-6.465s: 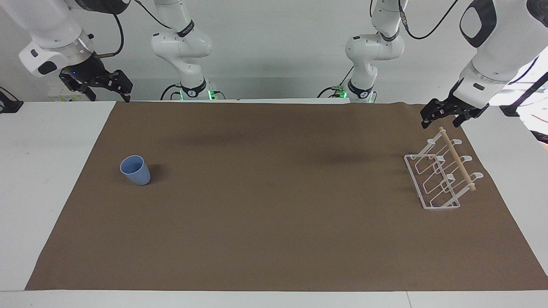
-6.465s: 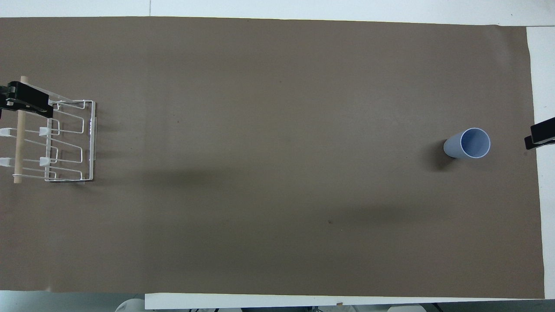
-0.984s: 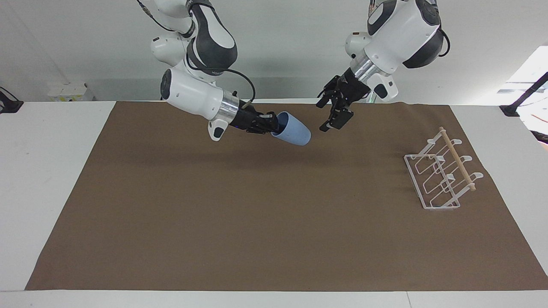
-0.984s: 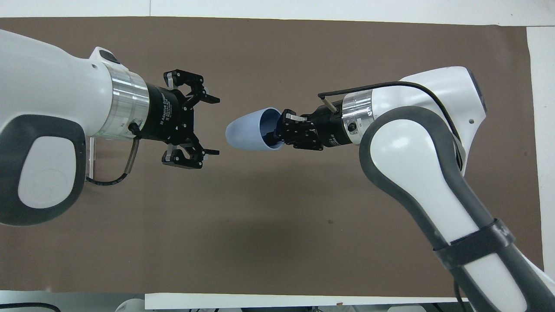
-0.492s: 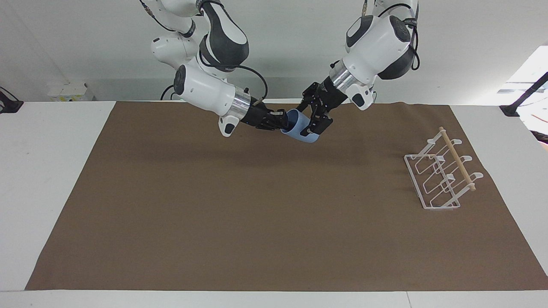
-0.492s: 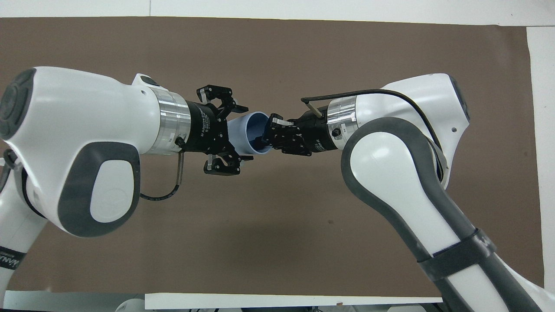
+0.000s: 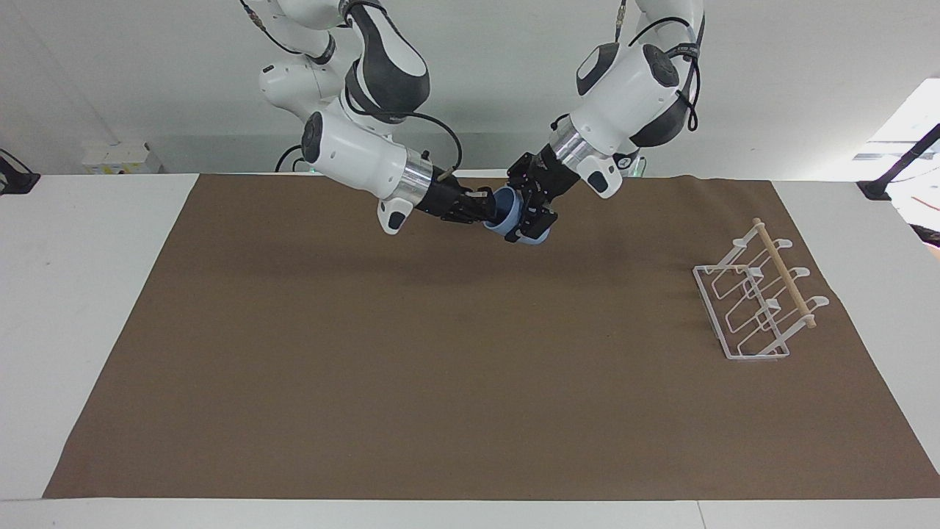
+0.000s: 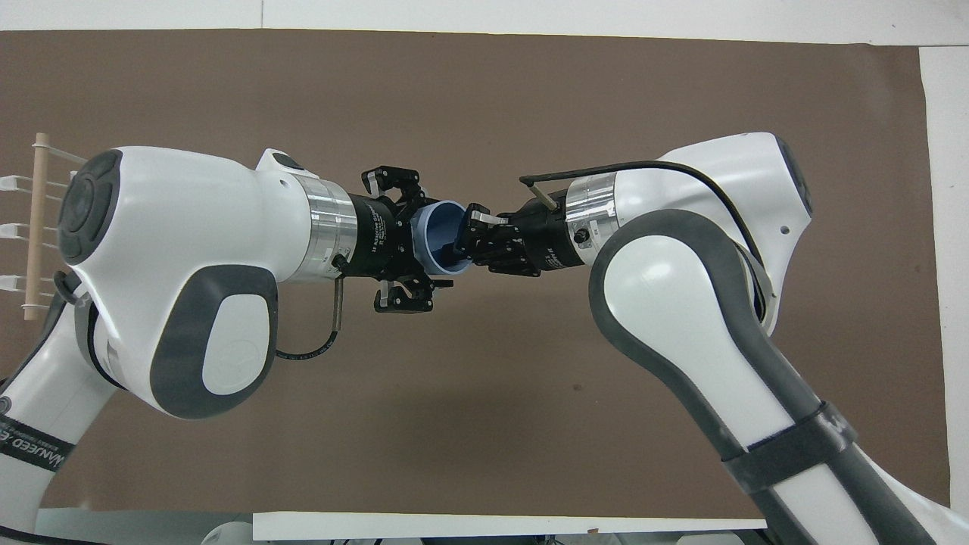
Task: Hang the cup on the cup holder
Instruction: 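Grasp the cup base with the left gripper while the right gripper holds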
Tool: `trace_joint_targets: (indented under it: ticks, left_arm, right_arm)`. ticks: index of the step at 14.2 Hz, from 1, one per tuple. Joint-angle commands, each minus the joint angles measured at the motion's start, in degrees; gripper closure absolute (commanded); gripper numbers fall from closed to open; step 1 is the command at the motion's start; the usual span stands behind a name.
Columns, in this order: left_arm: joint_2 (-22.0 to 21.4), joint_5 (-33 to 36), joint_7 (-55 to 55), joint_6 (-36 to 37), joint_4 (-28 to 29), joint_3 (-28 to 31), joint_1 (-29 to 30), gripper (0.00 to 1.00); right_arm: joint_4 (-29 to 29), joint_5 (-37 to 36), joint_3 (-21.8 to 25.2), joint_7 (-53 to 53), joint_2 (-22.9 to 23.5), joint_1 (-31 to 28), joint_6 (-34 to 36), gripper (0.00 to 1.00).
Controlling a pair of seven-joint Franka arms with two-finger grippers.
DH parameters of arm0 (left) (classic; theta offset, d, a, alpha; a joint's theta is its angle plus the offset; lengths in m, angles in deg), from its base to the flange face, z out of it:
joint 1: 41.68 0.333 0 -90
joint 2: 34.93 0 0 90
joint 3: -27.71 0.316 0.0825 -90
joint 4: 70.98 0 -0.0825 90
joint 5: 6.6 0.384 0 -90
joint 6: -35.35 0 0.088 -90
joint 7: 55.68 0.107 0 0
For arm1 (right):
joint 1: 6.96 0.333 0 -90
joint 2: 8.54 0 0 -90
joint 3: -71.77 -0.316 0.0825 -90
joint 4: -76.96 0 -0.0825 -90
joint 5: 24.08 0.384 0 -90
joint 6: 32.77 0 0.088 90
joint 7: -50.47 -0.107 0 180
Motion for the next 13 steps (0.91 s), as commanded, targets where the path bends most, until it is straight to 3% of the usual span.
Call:
trace_joint_targets:
  ticks: [1, 2, 4, 5, 6, 7, 8, 11, 13]
  left_arm:
    - [-0.55, 0.03, 0.99, 0.45, 1.44, 0.77, -1.19, 0.47]
    - [-0.46, 1.95, 2.56, 0.55, 1.44, 0.77, -1.54, 0.71]
    - [-0.55, 3.11, 5.20, 0.63, 1.09, 0.68, -1.63, 1.00]
    - [-0.55, 3.11, 4.95, 0.72, 1.00, 0.68, -1.54, 1.00]
    - [-0.72, 3.37, 4.94, 1.33, 0.92, 0.77, -1.54, 1.00]
    - [-0.90, 3.64, 5.21, 2.21, 0.57, 0.77, -1.54, 1.00]
    - [-1.07, 4.68, 5.21, 2.30, 0.56, 0.77, -1.54, 1.00]
    - [-1.51, 12.04, 4.86, 5.80, -0.31, 0.86, -1.54, 1.00]
    - [-1.51, 21.01, 4.94, 12.21, -1.46, 0.86, -1.02, 1.00]
  right_arm:
    - [-0.46, 1.33, 0.17, -0.89, -0.67, 0.28, -1.26, 1.00]
    - [-0.46, 1.33, 0.17, -0.89, -0.67, 0.28, -1.26, 0.99]
    - [-0.38, 1.33, 0.17, -1.42, -0.58, 0.28, -1.26, 0.90]
    - [-0.38, 1.33, 0.17, -1.77, -0.58, 0.19, -1.26, 0.85]
    - [-0.38, 1.33, 0.17, -1.86, -0.58, 0.10, -1.26, 0.73]
    - [-0.38, 1.33, 0.17, -1.86, -0.58, 0.10, -1.26, 0.08]
    - [-0.20, 1.24, 0.17, -1.95, -0.67, 0.19, -1.26, 0.01]
    - [-0.11, 0.20, 0.61, -1.77, -0.84, -1.56, -1.17, 0.01]
    - [-0.37, -5.31, 0.78, -1.69, -2.15, -5.93, 0.58, 0.01]
